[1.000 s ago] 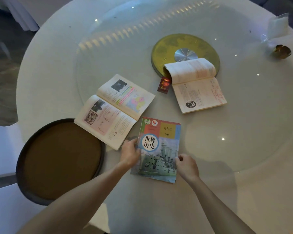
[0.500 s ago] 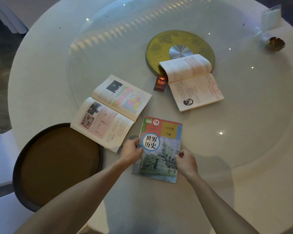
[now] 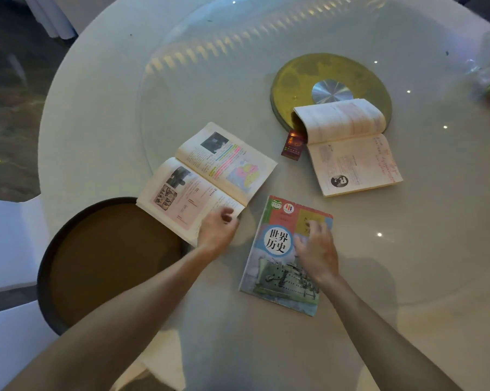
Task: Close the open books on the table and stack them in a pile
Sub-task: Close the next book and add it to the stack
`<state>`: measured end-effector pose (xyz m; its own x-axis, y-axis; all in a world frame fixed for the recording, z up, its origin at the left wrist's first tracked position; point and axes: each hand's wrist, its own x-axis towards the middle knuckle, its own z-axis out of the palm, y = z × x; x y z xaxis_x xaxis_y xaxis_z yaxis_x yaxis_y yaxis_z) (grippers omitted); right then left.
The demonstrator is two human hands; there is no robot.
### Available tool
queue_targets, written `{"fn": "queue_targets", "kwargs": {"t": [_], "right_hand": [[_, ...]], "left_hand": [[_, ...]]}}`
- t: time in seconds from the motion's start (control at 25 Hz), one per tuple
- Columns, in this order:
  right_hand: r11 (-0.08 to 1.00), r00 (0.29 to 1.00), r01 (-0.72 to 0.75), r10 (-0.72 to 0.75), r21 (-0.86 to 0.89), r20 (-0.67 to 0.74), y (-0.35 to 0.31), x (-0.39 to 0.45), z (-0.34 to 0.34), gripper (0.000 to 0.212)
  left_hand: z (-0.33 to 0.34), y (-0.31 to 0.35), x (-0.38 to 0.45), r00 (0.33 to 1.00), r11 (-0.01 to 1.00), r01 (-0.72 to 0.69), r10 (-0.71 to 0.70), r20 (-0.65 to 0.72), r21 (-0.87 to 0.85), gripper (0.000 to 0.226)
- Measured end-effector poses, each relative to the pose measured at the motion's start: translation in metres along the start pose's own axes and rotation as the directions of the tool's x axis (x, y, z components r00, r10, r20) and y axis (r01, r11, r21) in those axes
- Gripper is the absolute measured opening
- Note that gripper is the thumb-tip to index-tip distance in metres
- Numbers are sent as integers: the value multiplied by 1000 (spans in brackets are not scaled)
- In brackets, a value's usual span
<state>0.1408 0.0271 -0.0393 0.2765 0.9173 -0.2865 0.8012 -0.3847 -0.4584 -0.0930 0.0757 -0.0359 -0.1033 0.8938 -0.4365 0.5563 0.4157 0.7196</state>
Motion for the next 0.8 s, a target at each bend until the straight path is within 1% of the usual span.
{"fn": "queue_targets", "kwargs": {"t": [0.08,0.12,0.16,0.2,0.24,0.28,0.32,0.36,0.44,0.48,0.56,0.64,0.72,0.8], "right_hand": [[985,983,170,-170,7,68,-32,11,12,46],[979,973,196,-200,46,112,-48,16,22,45],[981,970,157,-174,111,167,-65,20,33,45],[978,967,51,-98,201,235,-80,24,42,46],[948,950,-95,-5,303,314,-91,26,51,49],[886,921,-235,73,398,382,-101,27,58,50],[816,891,-342,125,466,436,-107,28,66,46],[759,867,-408,149,507,475,-114,28,74,36],[690,835,-480,169,542,524,-123,26,84,18],[660,821,-507,175,555,543,-127,25,88,14],[610,800,-549,187,571,570,-132,21,94,15],[603,800,-560,216,568,560,-131,17,96,20],[608,796,-569,236,554,558,-127,11,95,23],[567,777,-598,238,567,583,-123,4,86,22]], "left_hand": [[-29,-1,20,995,999,-29,31,-99,28,39],[-44,-6,34,988,999,-32,38,-150,39,42],[-61,-11,46,982,998,-21,31,-184,55,46],[-76,-16,59,977,998,-12,24,-212,60,50],[-90,-19,68,973,998,8,7,-231,63,55],[-100,-23,77,969,998,27,-12,-246,58,58],[-110,-26,82,966,996,62,-45,-254,60,60],[-118,-31,89,964,994,86,-66,-259,70,60],[-129,-41,95,968,988,129,-108,-225,81,52],[-133,-46,94,971,986,154,-138,-196,69,49],[-138,-58,94,967,979,193,-180,-180,62,52],[-142,-65,92,960,973,219,-202,-194,70,53],[-147,-70,89,962,971,234,-224,-159,45,39],[-154,-72,85,962,966,255,-251,-110,33,23]]}}
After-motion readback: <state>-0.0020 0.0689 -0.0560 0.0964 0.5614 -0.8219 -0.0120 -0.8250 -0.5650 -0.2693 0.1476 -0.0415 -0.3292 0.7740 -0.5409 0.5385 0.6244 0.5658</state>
